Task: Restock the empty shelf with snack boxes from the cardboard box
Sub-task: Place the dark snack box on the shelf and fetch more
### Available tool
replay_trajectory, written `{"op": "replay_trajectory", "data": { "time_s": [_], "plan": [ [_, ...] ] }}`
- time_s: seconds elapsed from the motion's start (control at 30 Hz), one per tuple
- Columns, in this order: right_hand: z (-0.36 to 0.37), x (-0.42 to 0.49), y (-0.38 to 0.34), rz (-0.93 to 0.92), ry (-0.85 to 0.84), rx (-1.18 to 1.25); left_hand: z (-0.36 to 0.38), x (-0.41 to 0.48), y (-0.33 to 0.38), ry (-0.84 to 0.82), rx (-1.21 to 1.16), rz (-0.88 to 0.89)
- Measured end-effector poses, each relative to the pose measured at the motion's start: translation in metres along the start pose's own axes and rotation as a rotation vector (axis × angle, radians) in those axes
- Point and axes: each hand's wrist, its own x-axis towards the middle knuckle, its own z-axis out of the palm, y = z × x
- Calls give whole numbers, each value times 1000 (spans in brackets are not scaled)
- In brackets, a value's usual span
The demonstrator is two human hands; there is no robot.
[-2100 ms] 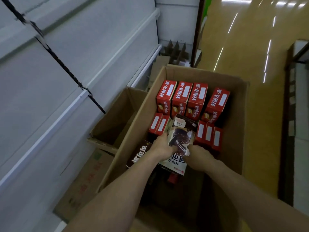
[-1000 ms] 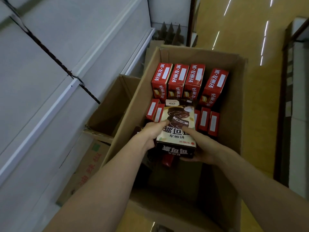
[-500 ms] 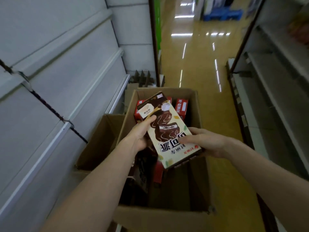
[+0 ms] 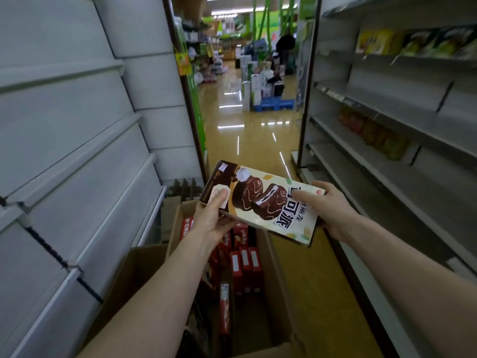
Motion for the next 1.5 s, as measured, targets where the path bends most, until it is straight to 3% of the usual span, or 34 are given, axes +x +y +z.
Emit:
{"op": "replay_trajectory", "data": {
  "time_s": [0.17, 0.37, 0.8, 1.5],
  "plan": [
    [-36, -27, -14, 28, 27, 62, 37, -20, -9, -78, -24, 15],
    [-112, -71, -44, -77, 106, 68, 107, -66, -16, -226, 6, 5],
    [-309, -221, -74, -321, 433, 75, 280, -212, -80, -555, 79, 28],
    [-513, -433, -63, -415, 982, 62, 479, -418, -193, -1107, 188, -241]
  ]
}}
